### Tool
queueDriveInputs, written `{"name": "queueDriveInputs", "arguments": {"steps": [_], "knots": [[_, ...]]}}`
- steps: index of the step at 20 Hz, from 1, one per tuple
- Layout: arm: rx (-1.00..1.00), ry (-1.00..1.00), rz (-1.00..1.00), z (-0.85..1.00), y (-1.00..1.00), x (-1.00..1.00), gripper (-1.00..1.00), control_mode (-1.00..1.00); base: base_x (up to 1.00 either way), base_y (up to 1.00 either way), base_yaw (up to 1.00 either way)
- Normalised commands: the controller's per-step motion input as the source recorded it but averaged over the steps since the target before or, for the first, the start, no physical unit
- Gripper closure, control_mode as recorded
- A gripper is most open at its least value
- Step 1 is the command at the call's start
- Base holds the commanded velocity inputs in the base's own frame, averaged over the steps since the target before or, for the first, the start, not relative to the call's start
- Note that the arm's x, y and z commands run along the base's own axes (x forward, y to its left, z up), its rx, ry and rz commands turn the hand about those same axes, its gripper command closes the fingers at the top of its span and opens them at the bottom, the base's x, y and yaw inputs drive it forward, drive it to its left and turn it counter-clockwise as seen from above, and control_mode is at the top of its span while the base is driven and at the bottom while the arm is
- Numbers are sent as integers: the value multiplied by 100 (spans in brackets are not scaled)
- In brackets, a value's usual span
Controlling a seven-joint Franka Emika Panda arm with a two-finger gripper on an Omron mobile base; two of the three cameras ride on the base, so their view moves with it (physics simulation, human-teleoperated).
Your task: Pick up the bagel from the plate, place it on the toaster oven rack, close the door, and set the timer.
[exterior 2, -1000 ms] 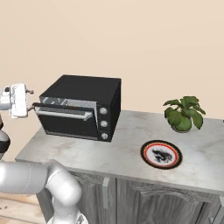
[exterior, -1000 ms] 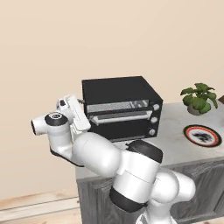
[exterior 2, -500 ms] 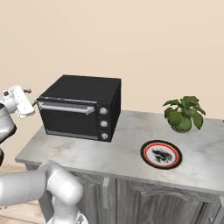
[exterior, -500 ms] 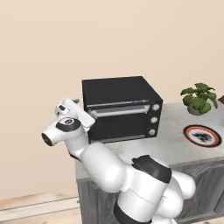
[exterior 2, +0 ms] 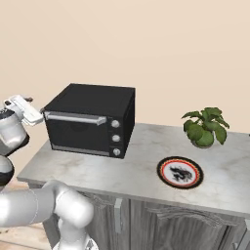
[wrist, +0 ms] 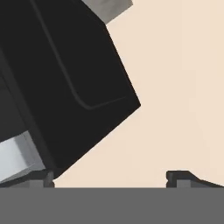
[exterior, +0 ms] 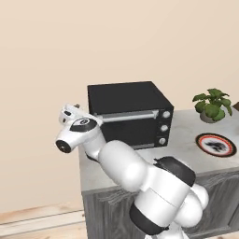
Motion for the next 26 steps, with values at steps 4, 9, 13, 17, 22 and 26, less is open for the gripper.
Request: {"name": "queueDriveInputs", "arguments": {"steps": [4, 9, 13, 17, 22, 26], "knots": [[-7, 5, 32, -4, -3, -5, -100, -100, 0, 0, 0], [0, -9, 29, 71, -11, -100, -100, -100, 0, 0, 0], [6, -5, 21, 100, -14, -99, -100, -100, 0, 0, 0], [20, 7, 10, 100, -28, -58, -100, -100, 0, 0, 0], [28, 27, -1, 90, -31, -18, -100, -100, 0, 0, 0], [32, 45, -17, 5, -44, -42, -100, -100, 0, 0, 0]]}}
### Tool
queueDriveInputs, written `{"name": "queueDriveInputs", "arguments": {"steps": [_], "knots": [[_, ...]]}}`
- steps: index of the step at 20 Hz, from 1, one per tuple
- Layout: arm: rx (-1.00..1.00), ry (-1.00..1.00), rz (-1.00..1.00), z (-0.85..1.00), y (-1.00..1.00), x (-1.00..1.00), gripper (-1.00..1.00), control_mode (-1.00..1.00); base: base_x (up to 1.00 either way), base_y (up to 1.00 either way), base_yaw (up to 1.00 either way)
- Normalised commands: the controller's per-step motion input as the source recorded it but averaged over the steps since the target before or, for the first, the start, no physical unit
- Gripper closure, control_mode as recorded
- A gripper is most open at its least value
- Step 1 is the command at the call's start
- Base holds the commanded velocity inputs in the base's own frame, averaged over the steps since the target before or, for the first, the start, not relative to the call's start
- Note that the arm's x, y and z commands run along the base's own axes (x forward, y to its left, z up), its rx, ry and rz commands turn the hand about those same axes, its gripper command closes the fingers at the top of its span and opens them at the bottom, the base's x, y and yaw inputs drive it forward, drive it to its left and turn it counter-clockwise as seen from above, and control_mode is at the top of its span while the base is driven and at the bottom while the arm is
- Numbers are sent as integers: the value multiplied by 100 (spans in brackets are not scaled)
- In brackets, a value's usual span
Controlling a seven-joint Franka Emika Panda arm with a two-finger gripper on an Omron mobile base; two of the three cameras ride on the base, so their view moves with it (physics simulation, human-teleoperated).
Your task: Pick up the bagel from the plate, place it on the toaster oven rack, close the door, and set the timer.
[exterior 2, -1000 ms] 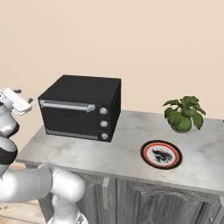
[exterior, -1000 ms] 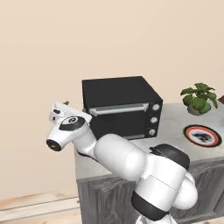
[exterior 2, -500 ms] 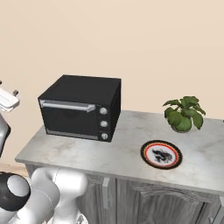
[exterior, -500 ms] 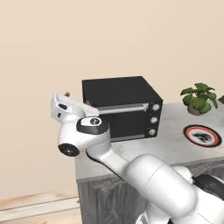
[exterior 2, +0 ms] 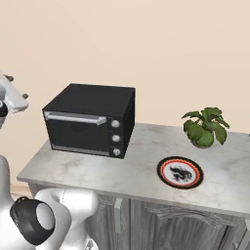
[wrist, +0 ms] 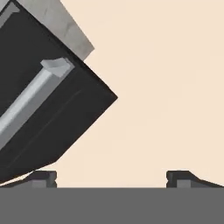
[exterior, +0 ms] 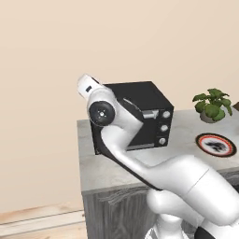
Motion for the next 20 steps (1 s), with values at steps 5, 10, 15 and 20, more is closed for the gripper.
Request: {"name": "queueDriveInputs", "arguments": {"steps": [5, 10, 15, 20], "knots": [[39, 41, -30, -12, -47, -71, -100, -100, 0, 0, 0], [34, 33, -34, -30, -48, -58, -100, -100, 0, 0, 0], [32, 19, -38, -21, -72, -16, -100, -100, 0, 0, 0], [31, 16, -44, -55, -87, 0, -100, -100, 0, 0, 0]]}}
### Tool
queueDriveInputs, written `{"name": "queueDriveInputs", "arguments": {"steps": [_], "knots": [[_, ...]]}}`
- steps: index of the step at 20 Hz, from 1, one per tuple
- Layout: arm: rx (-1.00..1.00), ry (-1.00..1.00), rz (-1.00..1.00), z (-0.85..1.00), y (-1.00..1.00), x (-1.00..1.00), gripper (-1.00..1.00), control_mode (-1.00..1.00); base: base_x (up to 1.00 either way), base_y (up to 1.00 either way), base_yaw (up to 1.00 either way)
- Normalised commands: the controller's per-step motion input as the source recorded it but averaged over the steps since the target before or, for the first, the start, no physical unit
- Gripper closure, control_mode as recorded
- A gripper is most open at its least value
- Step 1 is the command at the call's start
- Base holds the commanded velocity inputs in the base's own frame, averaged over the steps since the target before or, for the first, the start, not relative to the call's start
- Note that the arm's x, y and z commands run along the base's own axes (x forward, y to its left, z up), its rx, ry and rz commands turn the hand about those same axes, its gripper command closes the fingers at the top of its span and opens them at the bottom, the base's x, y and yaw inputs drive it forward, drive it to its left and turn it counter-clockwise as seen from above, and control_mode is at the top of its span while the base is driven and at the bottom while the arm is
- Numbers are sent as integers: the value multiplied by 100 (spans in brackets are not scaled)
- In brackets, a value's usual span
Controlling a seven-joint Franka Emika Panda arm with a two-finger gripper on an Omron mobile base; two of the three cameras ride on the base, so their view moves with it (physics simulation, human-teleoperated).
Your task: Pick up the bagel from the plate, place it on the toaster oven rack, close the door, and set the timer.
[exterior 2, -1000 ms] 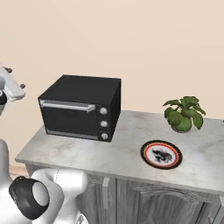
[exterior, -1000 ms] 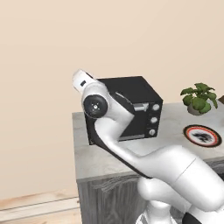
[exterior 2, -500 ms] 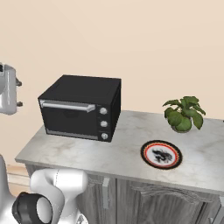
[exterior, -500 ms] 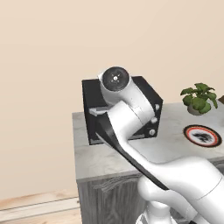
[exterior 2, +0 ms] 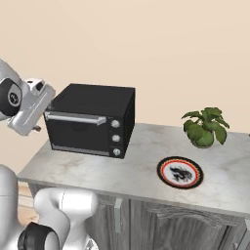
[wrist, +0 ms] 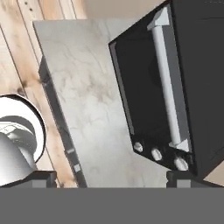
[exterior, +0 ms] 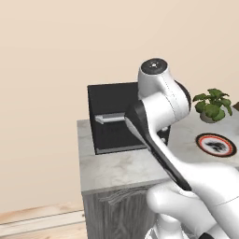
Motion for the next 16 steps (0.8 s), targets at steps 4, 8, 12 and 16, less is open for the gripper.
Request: {"name": "queueDriveInputs", "arguments": {"steps": [4, 8, 12, 16], "knots": [[30, 2, -44, -81, -69, 0, -100, -100, 0, 0, 0], [23, 0, -52, -76, -33, 0, -100, -100, 0, 0, 0], [19, 0, -51, -46, -28, 0, -100, -100, 0, 0, 0], [13, 0, -37, -11, -23, 10, -100, -100, 0, 0, 0]]}}
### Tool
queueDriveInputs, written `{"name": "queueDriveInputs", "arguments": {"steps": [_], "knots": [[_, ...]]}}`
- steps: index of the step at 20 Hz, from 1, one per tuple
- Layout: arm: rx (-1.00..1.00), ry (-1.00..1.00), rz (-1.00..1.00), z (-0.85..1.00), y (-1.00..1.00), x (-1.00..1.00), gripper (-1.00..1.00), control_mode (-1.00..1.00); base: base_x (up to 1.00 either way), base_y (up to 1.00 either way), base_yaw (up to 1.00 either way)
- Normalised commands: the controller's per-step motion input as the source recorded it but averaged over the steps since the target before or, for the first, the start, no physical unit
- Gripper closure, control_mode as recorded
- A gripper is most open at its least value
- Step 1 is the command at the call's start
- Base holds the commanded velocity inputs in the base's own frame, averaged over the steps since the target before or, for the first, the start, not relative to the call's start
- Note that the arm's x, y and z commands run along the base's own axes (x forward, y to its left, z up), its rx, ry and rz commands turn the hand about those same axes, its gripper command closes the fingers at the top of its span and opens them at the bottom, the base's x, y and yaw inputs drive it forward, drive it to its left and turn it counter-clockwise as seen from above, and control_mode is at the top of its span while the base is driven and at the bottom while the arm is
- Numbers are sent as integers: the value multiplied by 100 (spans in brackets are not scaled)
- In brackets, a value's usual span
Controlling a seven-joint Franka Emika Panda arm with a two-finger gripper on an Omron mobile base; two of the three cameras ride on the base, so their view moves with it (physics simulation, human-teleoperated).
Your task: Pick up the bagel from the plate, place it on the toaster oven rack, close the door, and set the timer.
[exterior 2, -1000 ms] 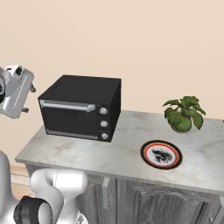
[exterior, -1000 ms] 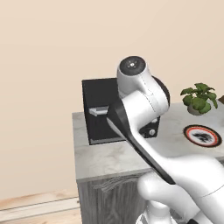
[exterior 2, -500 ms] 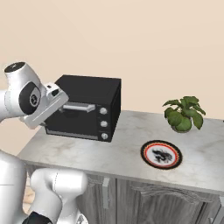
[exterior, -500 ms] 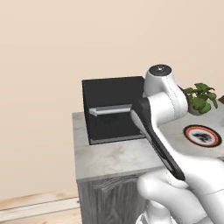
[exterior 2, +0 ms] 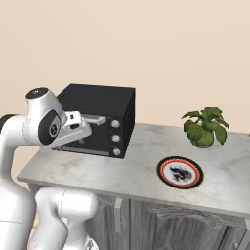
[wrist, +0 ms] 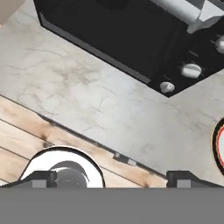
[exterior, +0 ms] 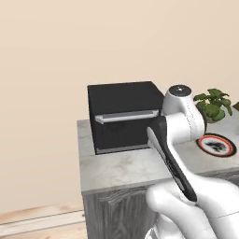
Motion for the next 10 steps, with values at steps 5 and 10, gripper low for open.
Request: {"name": "queueDriveInputs", "arguments": {"steps": [5, 10], "knots": [[19, -1, -13, 0, -39, 18, -100, -100, 0, 0, 0], [26, -2, -2, -18, -52, 7, -100, -100, 0, 0, 0]]}}
